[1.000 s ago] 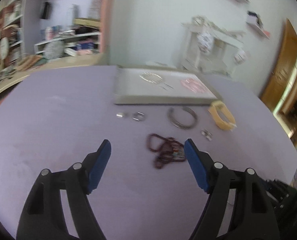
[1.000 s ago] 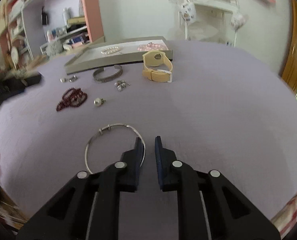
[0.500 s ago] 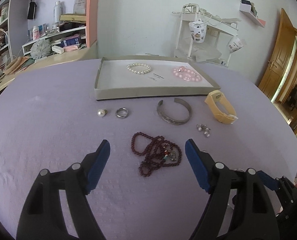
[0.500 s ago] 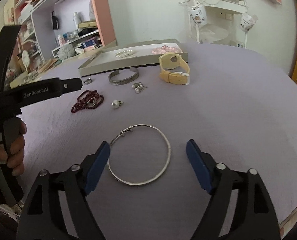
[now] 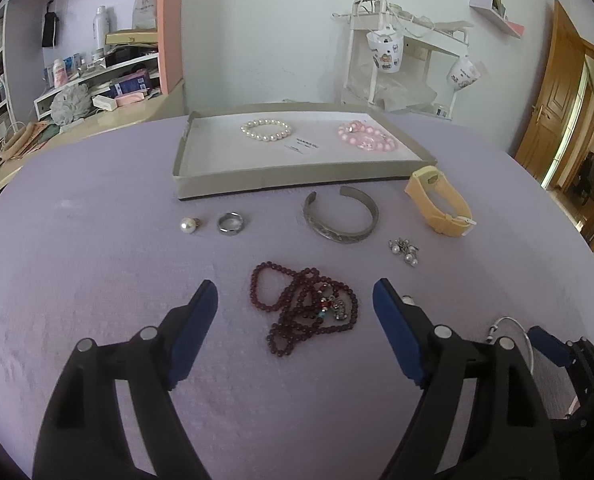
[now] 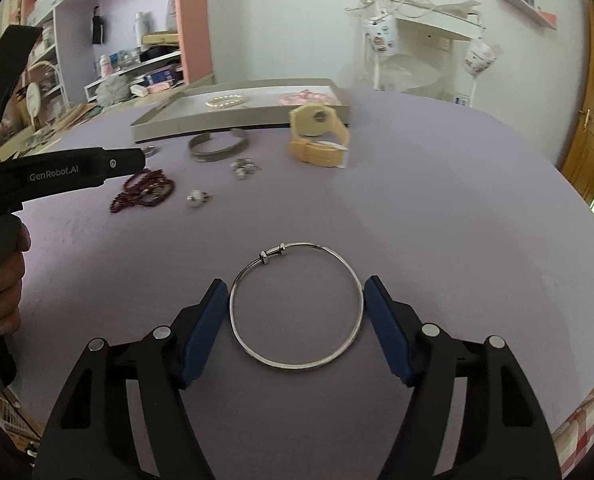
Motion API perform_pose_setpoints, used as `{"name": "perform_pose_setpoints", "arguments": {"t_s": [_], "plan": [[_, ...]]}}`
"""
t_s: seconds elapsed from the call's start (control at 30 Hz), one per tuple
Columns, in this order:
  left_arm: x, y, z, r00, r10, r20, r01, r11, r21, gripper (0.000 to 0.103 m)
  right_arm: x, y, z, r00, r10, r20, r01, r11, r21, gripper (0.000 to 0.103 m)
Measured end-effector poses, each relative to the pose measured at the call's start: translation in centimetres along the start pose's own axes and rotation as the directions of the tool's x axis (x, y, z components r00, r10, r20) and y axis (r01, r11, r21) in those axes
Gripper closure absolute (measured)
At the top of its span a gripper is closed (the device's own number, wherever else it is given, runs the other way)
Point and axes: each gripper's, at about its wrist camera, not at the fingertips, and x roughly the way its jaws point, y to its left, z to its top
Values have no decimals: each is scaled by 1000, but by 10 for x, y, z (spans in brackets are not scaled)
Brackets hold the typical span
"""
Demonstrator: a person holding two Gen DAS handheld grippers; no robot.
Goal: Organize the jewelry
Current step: 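Grasp the dark red bead necklace with the left tool while the right tool grasps the silver bangle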
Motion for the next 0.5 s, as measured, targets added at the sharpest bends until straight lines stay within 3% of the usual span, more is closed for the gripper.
{"name": "perform_pose_setpoints", "arguments": {"t_s": [0.23, 0.27, 0.5], "plan": [[11, -7, 2, 1000, 3, -23, -2, 1000, 12, 23, 5, 5, 4, 1000, -3, -12, 3, 1000, -16, 23], [11, -7, 3, 1000, 3, -23, -2, 1000, 12, 23, 5, 5, 4, 1000, -4, -12, 4, 1000, -22, 32], [17, -6, 6, 999, -3, -42, 4, 1000, 9, 23, 4, 2, 5, 1000, 2, -6, -2, 1000, -1, 32]]}}
